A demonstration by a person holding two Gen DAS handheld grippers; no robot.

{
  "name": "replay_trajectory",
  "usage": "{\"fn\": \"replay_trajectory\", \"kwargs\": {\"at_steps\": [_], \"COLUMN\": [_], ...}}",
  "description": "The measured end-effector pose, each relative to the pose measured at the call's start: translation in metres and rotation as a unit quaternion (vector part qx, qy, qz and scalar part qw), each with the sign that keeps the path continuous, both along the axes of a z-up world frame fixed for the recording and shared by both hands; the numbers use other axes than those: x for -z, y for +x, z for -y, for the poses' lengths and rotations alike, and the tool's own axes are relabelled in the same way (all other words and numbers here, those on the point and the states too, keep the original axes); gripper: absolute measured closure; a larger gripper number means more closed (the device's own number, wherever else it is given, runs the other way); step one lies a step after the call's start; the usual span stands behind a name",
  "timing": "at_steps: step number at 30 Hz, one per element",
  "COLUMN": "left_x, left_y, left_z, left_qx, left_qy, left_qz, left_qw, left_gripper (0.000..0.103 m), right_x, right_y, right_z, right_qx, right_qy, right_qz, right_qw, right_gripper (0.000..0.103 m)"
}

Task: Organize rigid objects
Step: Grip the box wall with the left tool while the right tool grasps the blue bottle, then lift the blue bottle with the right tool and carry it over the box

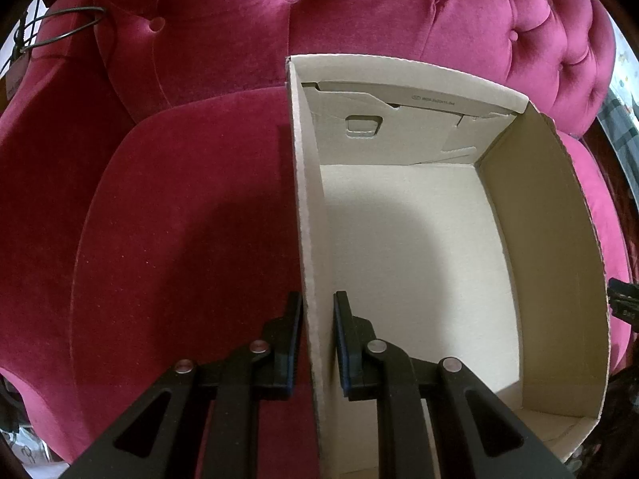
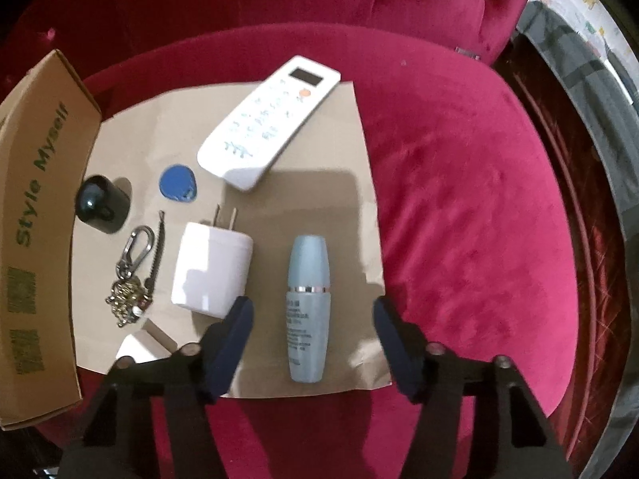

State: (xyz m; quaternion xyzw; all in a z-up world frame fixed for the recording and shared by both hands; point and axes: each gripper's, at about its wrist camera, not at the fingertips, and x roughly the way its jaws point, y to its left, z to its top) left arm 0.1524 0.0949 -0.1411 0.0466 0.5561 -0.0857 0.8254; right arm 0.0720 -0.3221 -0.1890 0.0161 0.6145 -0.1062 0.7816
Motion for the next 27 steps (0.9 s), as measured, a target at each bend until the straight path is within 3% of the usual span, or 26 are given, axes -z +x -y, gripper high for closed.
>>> {"fn": "replay_trajectory", "kwargs": {"at_steps": [4, 8, 15, 27], "left_x": [0.000, 0.000, 0.000, 0.002], "left_y": [-0.001, -0.001, -0.002, 0.000], "left_z": [0.001, 0.000, -0.001, -0.001], "left_qx": [0.001, 0.001, 0.000, 0.001], "left_qy": [0.001, 0.000, 0.001, 0.001], "left_qz": [0.000, 0.000, 0.000, -0.004], "left_qw": [1.0000, 1.0000, 1.0000, 1.0000], "left_gripper": [0.086, 0.086, 0.086, 0.086], "right_x": [0.013, 0.021, 0.023, -0.004], "right_y": [0.003, 0.005, 0.004, 0.001], "right_z": [0.005, 0.008, 0.007, 0.001], "right_qx": [0.007, 0.010, 0.015, 0.016], "right_qy": [0.015, 0.024, 0.028, 0.025], "right_qz": [-0.011, -0.014, -0.008, 0.002], "right_qw": [1.000, 1.000, 0.999, 1.000], "right_gripper": [0.055, 0.076, 0.076, 0.076]}}
